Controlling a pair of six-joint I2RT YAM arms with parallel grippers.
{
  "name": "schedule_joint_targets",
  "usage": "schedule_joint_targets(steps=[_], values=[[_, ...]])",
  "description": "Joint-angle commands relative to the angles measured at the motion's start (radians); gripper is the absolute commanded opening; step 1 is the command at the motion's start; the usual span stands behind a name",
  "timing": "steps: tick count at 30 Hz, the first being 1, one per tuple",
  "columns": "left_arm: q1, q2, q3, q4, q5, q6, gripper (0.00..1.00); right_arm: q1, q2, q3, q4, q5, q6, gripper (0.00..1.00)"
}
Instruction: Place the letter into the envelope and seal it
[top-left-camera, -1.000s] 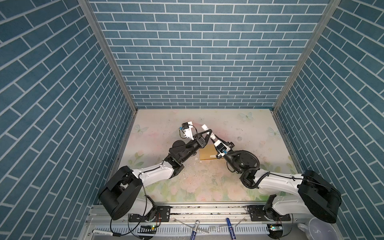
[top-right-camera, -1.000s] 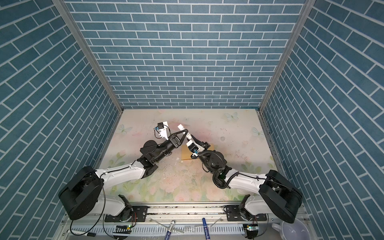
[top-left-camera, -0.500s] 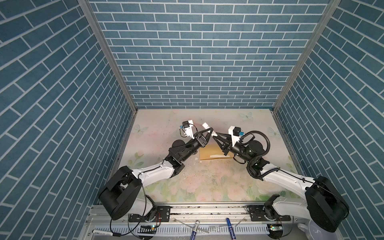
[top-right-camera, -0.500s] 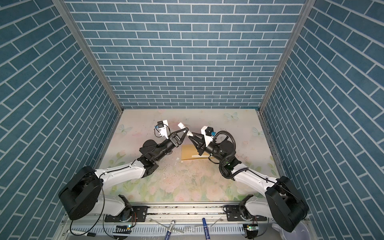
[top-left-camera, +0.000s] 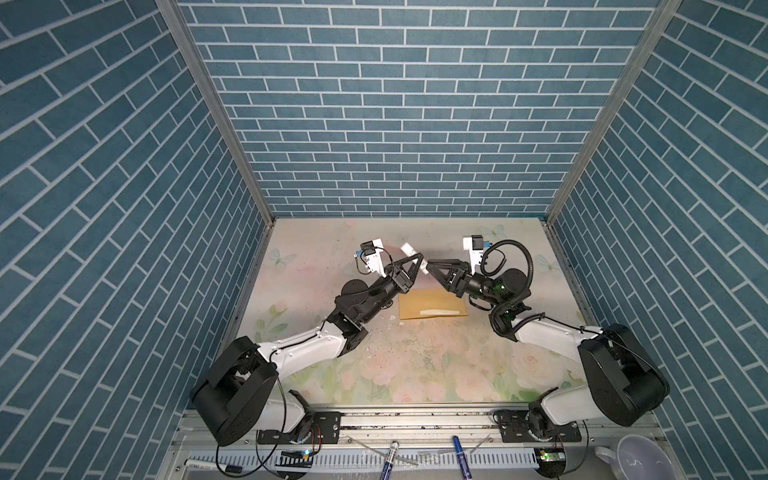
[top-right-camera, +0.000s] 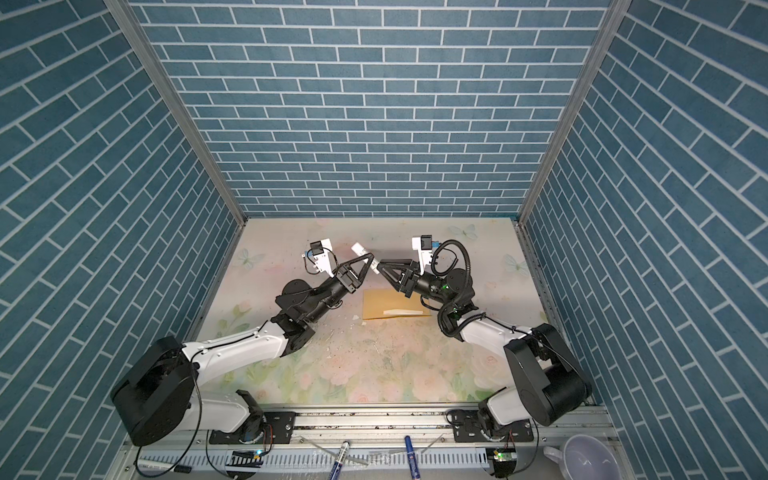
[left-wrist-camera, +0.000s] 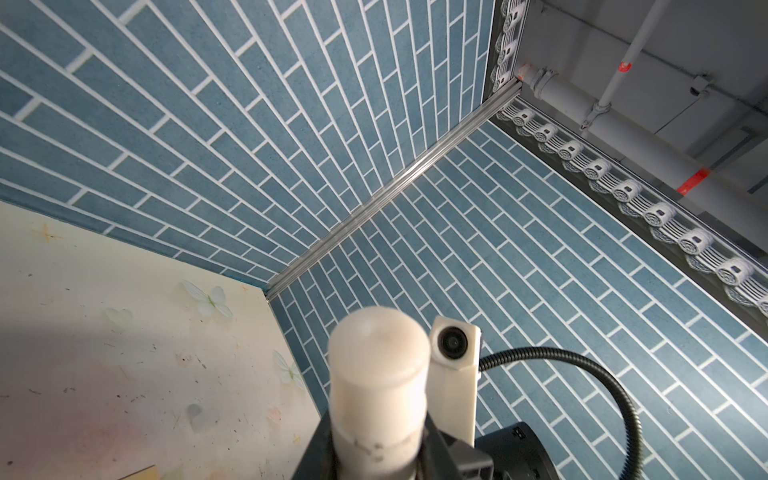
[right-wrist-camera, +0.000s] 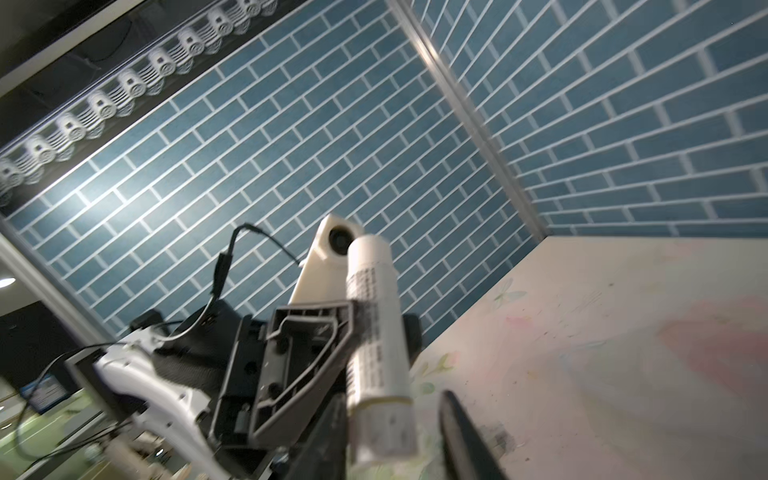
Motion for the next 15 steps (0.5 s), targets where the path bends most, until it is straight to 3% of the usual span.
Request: schedule_joint_targets(steps=[1,5,8,15], values=[[-0.009,-0.024,-0.013,0.014,0.026,-0.001,0.00,0.000,-0.130,-0.031,-0.094,0.203,-0.286,0.57],[-0.009,-0.017,-0.009,0.021,0.026,-0.011,0.00,0.103,-0.279,-0.081,-0.309,0.430,-0.773,0.63],[-0.009,-0.009,-0.006,0.025,0.027,-0.013,0.00,0.183,-0.324,-0.131,-0.310,0.532,-1.036,0.65],[-0.009,0.009,0.005,0.032,0.031,-0.020,0.00,0.296,-0.292,-0.164,-0.249,0.687,-1.305,0.63]])
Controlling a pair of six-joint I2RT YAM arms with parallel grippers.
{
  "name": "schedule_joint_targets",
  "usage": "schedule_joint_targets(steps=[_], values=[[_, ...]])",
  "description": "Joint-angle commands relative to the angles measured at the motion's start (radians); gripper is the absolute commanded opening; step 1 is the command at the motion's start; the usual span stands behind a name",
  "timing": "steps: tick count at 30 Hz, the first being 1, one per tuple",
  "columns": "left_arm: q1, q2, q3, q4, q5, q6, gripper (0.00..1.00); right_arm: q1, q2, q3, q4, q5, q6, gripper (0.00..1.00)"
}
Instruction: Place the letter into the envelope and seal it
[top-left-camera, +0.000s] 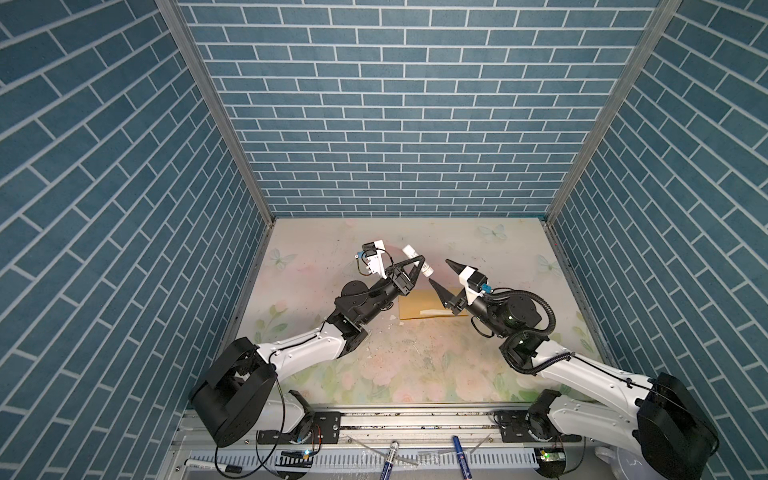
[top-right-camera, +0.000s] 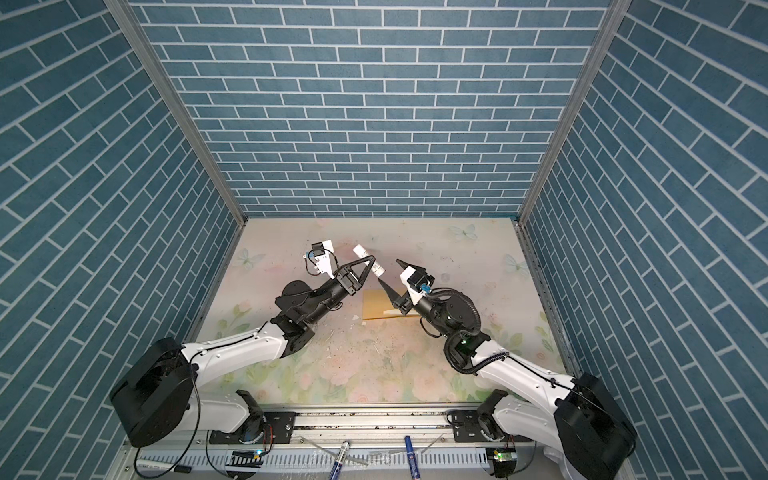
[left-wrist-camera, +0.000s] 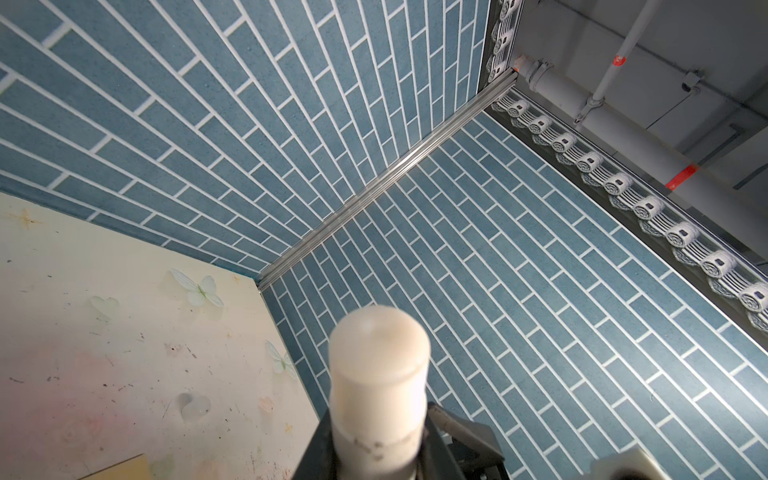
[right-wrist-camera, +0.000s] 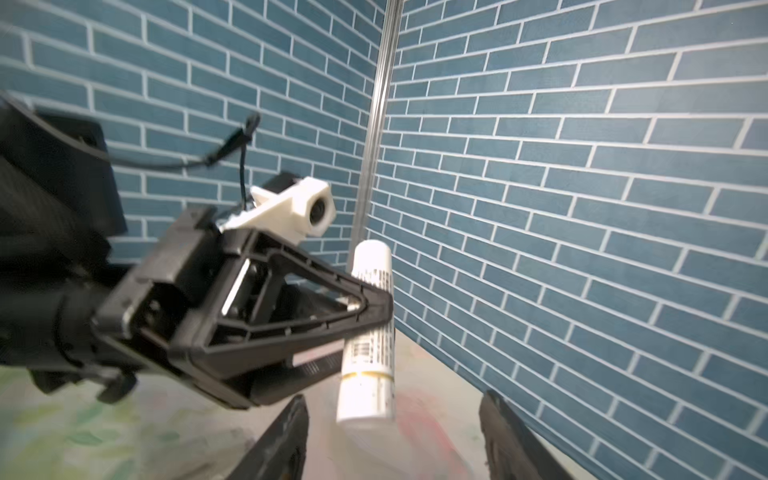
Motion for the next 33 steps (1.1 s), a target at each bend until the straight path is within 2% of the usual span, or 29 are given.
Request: schedule_joint_targets(steps=[1,10,15,20,31,33], values=[[-0.004,0.011,0.010,0.031,0.018,-0.004,0.00,0.042,0.029,-0.017,0.041,0.150,-0.265,0.61],[-0.004,0.013,0.011,0.026,0.018,-0.005,0.00,0.093,0.099,0.005,0.146,0.197,-0.298,0.48],[-0.004,0.016,0.010,0.029,0.019,-0.005,0.00,0.116,0.128,0.023,0.173,0.229,-0.305,0.36],[-0.004,0.017,0.008,0.034,0.023,-0.007,0.00,0.124,0.148,0.034,0.182,0.246,-0.303,0.32],[-0.004,0.019,0.003,0.031,0.019,-0.004,0.00,0.133,0.143,0.049,0.196,0.253,-0.251,0.34],[-0.004,0.019,0.000,0.031,0.019,-0.002,0.00,0.134,0.140,0.050,0.195,0.252,-0.246,0.31]])
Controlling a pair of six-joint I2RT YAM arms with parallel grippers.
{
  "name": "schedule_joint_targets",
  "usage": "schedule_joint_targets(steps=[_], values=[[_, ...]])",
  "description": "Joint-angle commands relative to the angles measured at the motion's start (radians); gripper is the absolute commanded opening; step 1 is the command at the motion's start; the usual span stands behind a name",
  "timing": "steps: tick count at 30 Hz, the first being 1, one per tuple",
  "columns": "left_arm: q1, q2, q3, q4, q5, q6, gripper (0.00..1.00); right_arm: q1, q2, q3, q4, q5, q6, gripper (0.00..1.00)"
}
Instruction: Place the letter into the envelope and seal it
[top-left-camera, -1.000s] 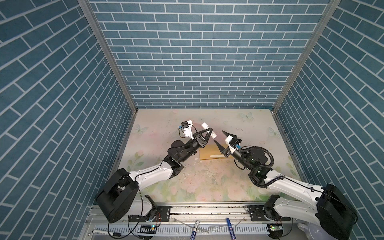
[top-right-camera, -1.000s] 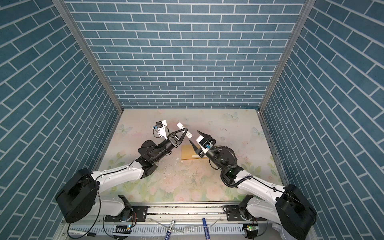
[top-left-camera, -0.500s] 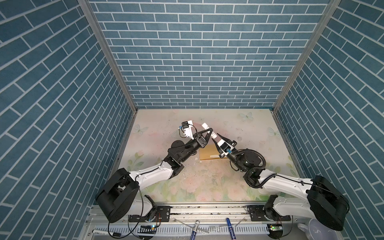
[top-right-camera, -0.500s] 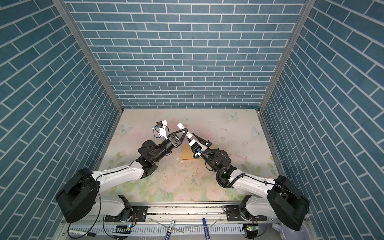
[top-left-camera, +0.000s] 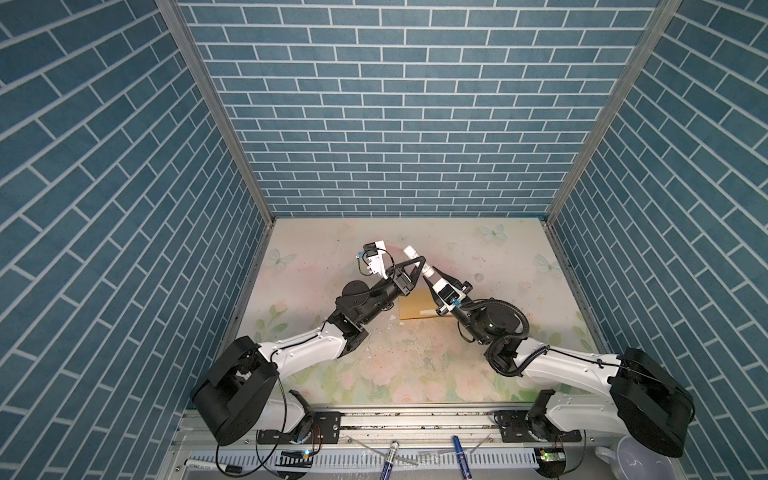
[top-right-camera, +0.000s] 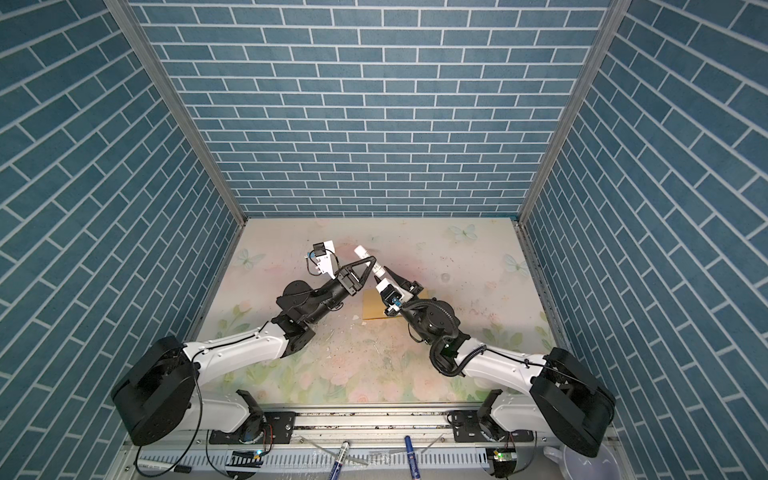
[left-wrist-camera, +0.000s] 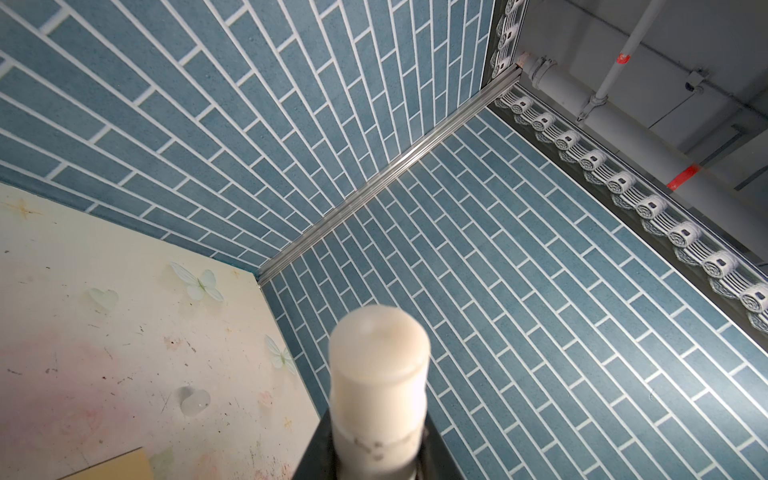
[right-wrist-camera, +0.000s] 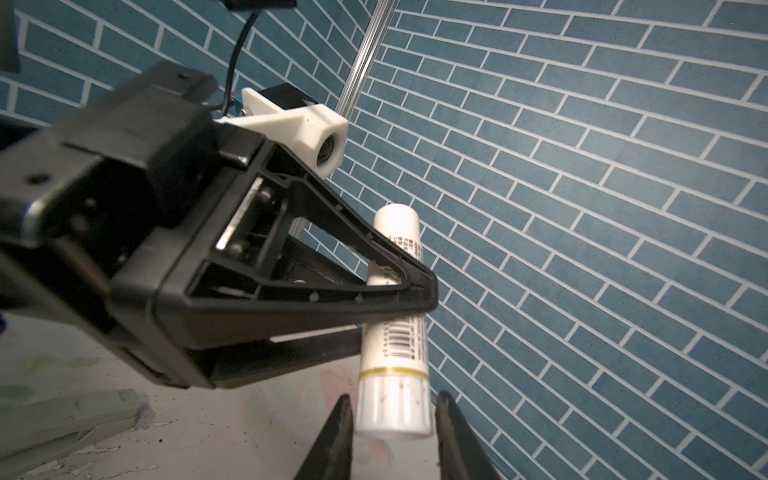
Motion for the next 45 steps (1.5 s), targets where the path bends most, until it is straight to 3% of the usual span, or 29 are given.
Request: schedule_joint_targets(steps=[1,4,8,13,17,20,24,30,32,35,38,42,45], values=[[-0.004,0.012,0.000,0.031,0.011,0.009,0.00,0.007,-0.010,0.043,0.050,0.015,0.019,0.29],[-0.005,0.013,-0.001,0.026,0.010,0.009,0.00,0.007,-0.018,0.046,0.036,0.014,0.024,0.25],[-0.004,0.018,0.000,0.025,0.010,0.010,0.00,0.007,-0.026,0.046,0.030,0.009,0.047,0.11],[-0.005,0.014,0.000,0.010,0.011,0.029,0.00,0.003,-0.051,0.059,-0.009,-0.016,0.172,0.00],[-0.005,0.007,-0.001,0.006,0.014,0.048,0.00,-0.101,-0.091,0.097,-0.114,-0.189,0.488,0.00],[-0.005,0.001,-0.001,0.010,0.020,0.062,0.00,-0.217,-0.080,0.129,-0.108,-0.394,0.794,0.00],[-0.007,0.000,-0.003,0.029,0.028,0.074,0.00,-0.317,-0.022,0.171,-0.052,-0.578,1.122,0.00],[-0.011,-0.002,-0.004,0.038,0.033,0.086,0.00,-0.398,0.153,0.208,0.250,-0.740,1.543,0.00],[-0.011,-0.007,-0.006,0.034,0.030,0.088,0.00,-0.409,0.205,0.225,0.325,-0.772,1.619,0.00],[-0.012,-0.012,-0.007,0.025,0.021,0.089,0.00,-0.410,0.225,0.235,0.304,-0.800,1.604,0.09],[-0.011,-0.018,-0.010,0.017,0.005,0.075,0.00,-0.410,0.185,0.208,0.231,-0.776,1.457,0.28],[-0.012,-0.019,-0.010,0.017,-0.005,0.050,0.00,-0.384,0.023,0.119,0.038,-0.609,1.047,0.62],[-0.011,-0.018,-0.008,0.014,-0.009,0.035,0.00,-0.296,-0.114,0.059,-0.120,-0.407,0.604,0.71]])
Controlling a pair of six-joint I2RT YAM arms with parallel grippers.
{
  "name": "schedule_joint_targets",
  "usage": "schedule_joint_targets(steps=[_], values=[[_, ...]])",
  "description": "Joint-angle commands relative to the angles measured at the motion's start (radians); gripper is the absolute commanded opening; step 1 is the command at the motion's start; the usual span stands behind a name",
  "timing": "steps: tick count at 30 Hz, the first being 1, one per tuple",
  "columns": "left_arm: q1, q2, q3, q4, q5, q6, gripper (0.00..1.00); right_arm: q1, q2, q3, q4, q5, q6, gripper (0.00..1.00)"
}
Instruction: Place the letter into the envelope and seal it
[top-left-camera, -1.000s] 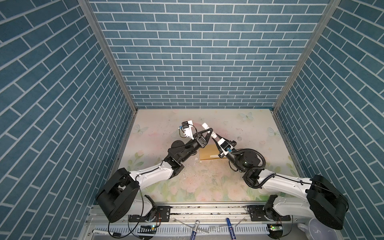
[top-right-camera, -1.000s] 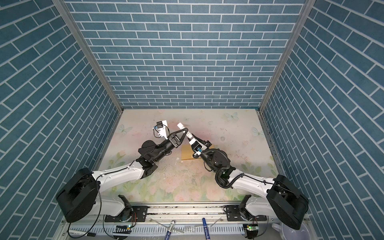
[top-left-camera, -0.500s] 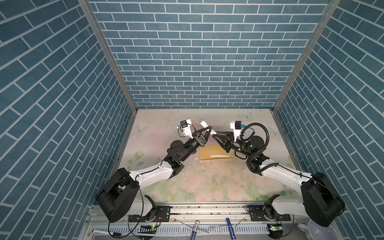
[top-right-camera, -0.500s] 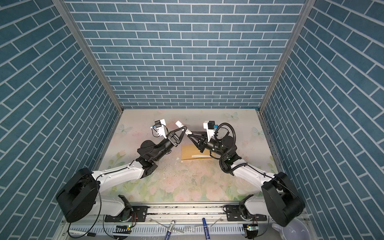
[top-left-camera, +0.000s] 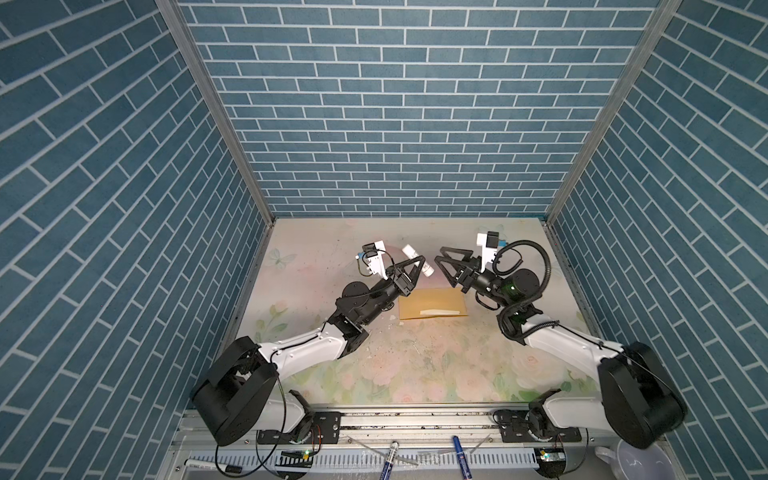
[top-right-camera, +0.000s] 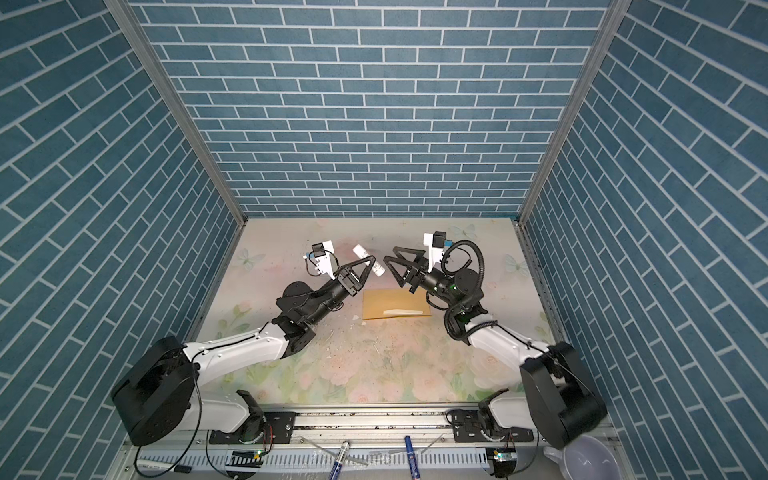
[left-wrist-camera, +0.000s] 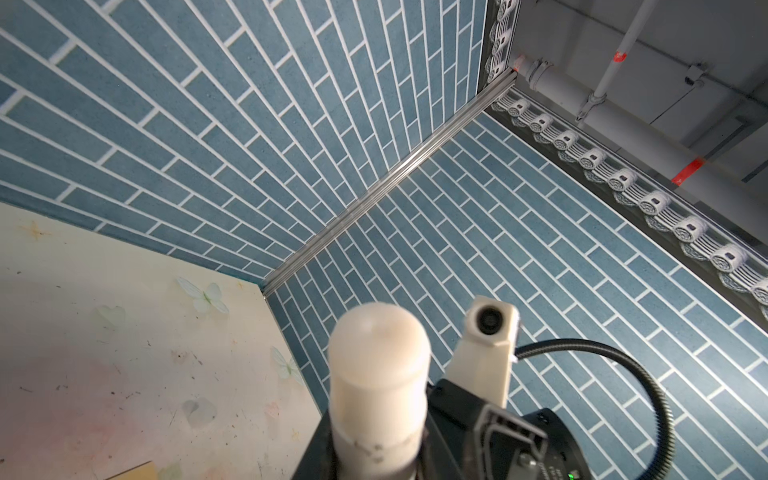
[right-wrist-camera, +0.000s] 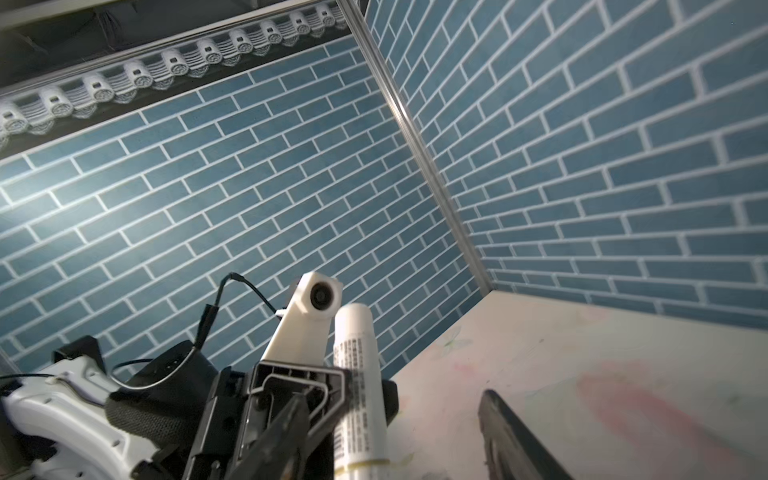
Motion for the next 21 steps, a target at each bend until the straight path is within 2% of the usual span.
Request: schedule_joint_targets(steps=[1,3,6,12,17,21], values=[[-0.003,-0.016,-0.004,0.009,0.018,-0.006,0.00,0.102,-0.128,-0.065,-0.159,0.280,-0.593,0.72],[-0.003,-0.012,0.000,0.011,0.022,-0.012,0.00,0.166,-0.157,-0.104,-0.157,0.366,-0.817,0.72],[-0.003,-0.011,0.000,0.017,0.022,-0.016,0.00,0.211,-0.151,-0.154,-0.068,0.405,-0.970,0.71],[-0.003,-0.009,0.000,0.019,0.023,-0.019,0.00,0.288,-0.084,-0.156,0.003,0.491,-1.108,0.62],[-0.003,-0.004,0.001,0.018,0.025,-0.020,0.00,0.323,-0.029,-0.152,0.097,0.541,-1.149,0.49],[-0.003,-0.004,0.001,0.019,0.025,-0.020,0.00,0.337,-0.011,-0.137,0.107,0.550,-1.166,0.41]])
